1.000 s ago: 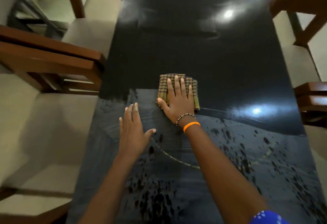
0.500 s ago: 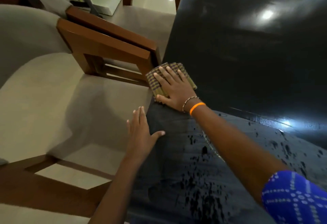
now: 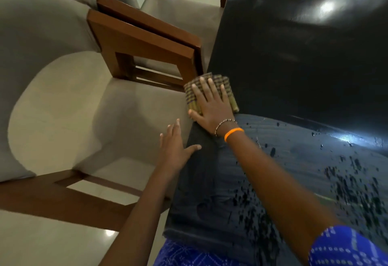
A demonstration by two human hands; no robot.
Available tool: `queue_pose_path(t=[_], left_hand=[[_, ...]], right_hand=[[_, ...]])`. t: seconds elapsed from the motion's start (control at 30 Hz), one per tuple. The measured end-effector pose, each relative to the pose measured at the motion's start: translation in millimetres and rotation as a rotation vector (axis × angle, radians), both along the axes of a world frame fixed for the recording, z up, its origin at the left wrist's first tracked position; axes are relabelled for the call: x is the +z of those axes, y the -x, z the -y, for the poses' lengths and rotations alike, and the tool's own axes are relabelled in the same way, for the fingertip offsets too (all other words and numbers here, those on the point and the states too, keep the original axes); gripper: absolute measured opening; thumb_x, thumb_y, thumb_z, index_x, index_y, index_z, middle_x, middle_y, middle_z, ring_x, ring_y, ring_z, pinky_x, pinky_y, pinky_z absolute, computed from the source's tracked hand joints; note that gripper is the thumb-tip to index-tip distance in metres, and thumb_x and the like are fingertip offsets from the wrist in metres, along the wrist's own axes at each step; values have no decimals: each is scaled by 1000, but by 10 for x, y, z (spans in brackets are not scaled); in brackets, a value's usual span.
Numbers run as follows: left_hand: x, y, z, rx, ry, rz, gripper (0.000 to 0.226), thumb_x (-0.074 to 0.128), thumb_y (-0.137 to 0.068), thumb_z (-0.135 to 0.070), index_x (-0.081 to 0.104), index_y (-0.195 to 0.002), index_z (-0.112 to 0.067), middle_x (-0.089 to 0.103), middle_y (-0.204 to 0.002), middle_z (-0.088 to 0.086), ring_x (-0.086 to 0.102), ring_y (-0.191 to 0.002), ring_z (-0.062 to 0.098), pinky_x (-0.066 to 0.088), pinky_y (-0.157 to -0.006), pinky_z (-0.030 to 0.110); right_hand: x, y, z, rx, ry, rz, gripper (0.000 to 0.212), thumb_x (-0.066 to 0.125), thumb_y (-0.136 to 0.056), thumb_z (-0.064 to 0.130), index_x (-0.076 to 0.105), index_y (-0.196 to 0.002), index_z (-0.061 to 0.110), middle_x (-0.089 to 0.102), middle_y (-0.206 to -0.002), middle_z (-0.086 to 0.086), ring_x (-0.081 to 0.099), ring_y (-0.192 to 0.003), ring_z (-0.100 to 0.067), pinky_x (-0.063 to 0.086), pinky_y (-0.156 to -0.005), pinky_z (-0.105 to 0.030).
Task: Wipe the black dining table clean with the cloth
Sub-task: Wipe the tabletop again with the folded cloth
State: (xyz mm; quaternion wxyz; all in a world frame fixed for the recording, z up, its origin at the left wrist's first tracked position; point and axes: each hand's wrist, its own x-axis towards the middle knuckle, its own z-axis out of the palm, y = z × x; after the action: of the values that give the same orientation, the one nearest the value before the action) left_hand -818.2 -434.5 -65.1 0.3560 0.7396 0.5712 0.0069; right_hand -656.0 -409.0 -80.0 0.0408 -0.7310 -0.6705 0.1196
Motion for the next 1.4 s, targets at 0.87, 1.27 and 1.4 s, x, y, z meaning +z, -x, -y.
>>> queue_pose_path(t=[0.87, 1.27, 1.4], left_hand=[[122, -414, 339, -50, 64, 107, 121, 74, -72, -42, -19, -145, -17, -18, -156, 1, -8, -144, 19, 8, -115, 36], [210, 118, 276, 228, 122, 338, 73, 43, -86, 12, 12, -148, -10, 20, -155, 6, 18, -142, 15, 17, -110, 22], [174, 184, 299, 224, 178, 398, 68, 35, -83, 16, 24, -145, -9, 35, -149, 8, 31, -137, 16, 28, -113, 31]], right_hand=[[39, -1342, 1604, -836, 45, 61, 68, 42, -93, 36, 9, -150, 20, 2, -160, -5, 0, -147, -27, 1, -118, -52], [32, 468, 700, -62, 45, -31, 70, 39, -90, 46, 9, -150, 25, 2, -160, -1, -2, -148, -24, -2, -118, -48], [34, 290, 1044, 6, 12, 14, 72, 37, -85, 48, 14, -150, 27, 8, -160, 2, 5, -148, -20, 0, -118, -45]])
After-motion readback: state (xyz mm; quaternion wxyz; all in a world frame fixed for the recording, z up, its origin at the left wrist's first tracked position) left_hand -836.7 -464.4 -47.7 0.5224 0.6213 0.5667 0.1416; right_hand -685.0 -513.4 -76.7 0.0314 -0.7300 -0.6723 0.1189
